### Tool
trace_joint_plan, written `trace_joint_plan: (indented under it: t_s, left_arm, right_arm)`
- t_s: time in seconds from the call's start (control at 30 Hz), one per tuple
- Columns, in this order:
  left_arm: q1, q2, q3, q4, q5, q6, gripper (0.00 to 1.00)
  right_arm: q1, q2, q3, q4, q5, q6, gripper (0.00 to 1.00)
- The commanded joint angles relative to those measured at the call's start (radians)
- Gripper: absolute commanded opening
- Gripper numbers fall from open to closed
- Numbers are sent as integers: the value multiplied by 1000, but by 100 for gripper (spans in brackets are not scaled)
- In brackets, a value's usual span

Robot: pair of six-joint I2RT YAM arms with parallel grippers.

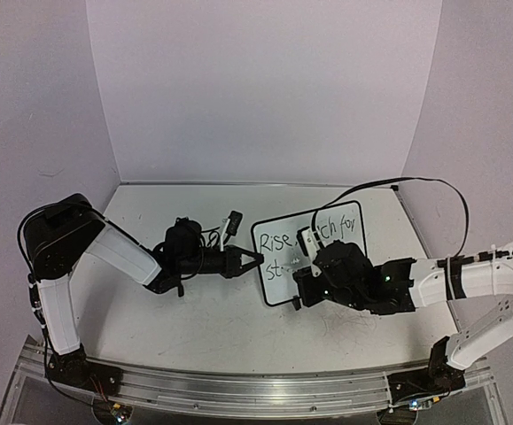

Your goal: Write a sentence on the whiteboard

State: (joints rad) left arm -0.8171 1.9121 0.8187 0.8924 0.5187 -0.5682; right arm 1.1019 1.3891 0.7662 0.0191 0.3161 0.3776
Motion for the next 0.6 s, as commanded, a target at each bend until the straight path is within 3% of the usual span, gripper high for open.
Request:
trace_joint_plan:
  t_s: [0.0,0.57]
  left_arm:
    - [-16,-2,18,-67,-14,-25,0]
    - [-20,-23,8,-76,-25,-22,0]
  right_arm:
    - [-3,-5,12,57,3,-11,0]
    - [-8,12,11,64,18,0,0]
